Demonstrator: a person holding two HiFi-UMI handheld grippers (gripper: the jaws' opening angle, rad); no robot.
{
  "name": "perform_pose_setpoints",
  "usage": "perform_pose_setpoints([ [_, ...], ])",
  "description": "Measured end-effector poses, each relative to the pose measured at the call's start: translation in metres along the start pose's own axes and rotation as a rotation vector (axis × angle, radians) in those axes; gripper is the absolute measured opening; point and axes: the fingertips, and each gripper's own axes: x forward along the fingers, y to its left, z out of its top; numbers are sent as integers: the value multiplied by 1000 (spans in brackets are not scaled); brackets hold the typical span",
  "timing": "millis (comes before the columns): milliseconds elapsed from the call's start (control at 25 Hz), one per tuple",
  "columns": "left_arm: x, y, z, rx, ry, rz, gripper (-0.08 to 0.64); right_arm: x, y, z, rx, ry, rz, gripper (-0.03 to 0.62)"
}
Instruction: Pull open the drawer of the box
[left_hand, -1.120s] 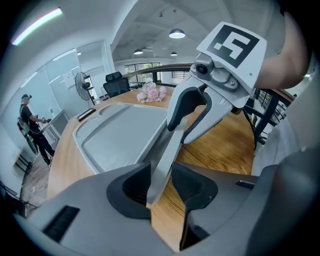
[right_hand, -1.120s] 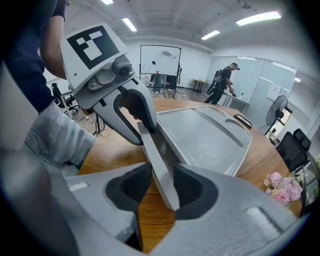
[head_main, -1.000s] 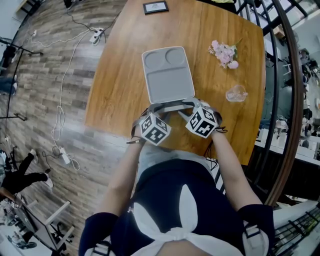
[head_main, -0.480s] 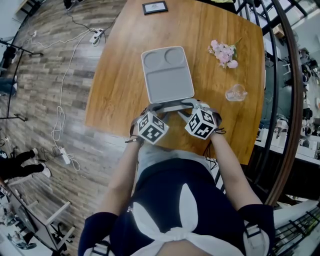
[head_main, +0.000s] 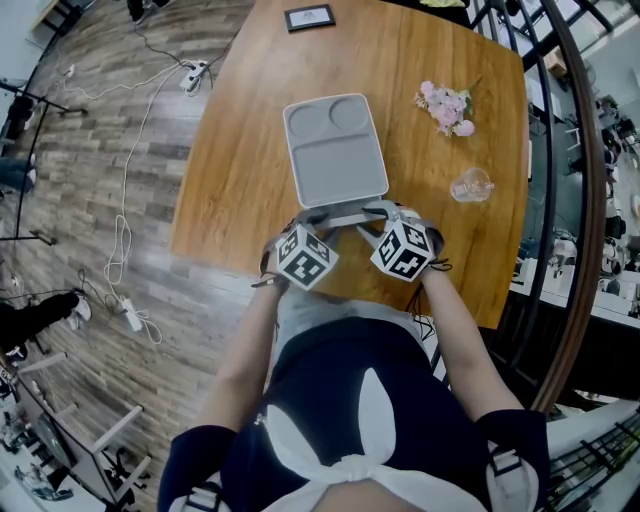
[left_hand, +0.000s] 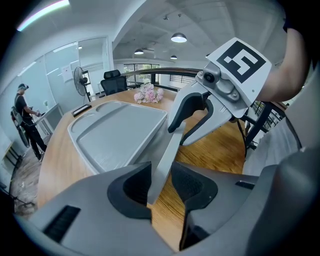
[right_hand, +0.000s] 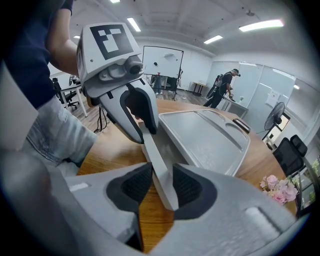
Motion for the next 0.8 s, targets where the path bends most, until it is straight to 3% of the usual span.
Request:
perform_pose_setpoints([
  [800,-8,-21,-7,-4,-6,-11,137,-10,20,-3,-1,10,3,127],
])
